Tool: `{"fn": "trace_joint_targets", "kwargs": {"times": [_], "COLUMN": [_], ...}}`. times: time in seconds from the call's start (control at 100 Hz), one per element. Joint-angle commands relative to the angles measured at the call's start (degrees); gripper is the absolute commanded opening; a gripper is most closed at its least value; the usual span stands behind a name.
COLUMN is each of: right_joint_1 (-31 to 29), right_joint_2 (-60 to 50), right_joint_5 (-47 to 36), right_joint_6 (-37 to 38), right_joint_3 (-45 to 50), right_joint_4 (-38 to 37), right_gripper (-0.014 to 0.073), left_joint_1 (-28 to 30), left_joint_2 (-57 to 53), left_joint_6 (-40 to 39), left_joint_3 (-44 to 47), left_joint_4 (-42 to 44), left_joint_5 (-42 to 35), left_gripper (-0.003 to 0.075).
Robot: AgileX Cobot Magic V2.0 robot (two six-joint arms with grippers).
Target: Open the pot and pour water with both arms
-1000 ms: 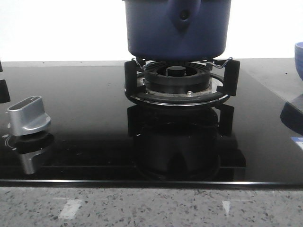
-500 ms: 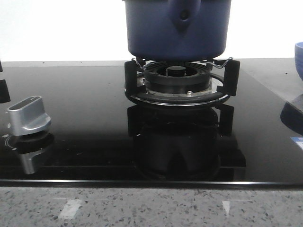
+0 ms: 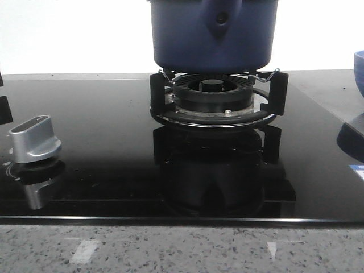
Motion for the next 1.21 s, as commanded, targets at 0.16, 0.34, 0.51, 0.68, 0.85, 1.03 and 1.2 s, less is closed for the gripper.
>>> {"fn": "trace_joint_targets", "kwargs": {"times": [0.16,0.34,0.51,0.68,0.85,1.03,1.2], "right_joint_1": [2.31,4.59,4.59,4.59,4.59,4.59,4.59], "right_joint_2": [-6.2,-13.81,-16.24,-16.24,-16.24,-16.24,-16.24], "right_joint_5": [-8.23,-8.23,-3.8,-2.89,-3.04,-3.04,-3.04], "right_joint_6": [5.02,5.11,5.9,5.9,5.9,5.9,5.9], "right_joint_3": [8.36,13.76,14.49,14.39,14.39,14.39,14.39], "right_joint_4": [-7.24,-7.77,-8.44,-9.0,-9.0,-9.0,-9.0], "right_gripper": [-0.0056,-0.0056,-0.0056,-0.0056,-0.0056,-0.0056,-0.0056], "left_joint_1": [-0.4,-0.4,-0.4,-0.4,-0.4,-0.4,-0.4], "left_joint_2": [-1.51,-1.51,-1.51,-1.51,-1.51,-1.51,-1.51], "left_joint_6": [-0.57,-0.57,-0.57,-0.57,-0.57,-0.57,-0.57], "left_joint_3": [1.83,1.83,1.83,1.83,1.83,1.83,1.83], "left_joint_4": [-0.55,-0.55,-0.55,-0.55,-0.55,-0.55,-0.55], "left_joint_5": [-4.11,-4.11,-4.11,-4.11,-4.11,-4.11,-4.11], "left_gripper": [-0.002,-0.002,-0.002,-0.002,-0.002,-0.002,-0.002]}}
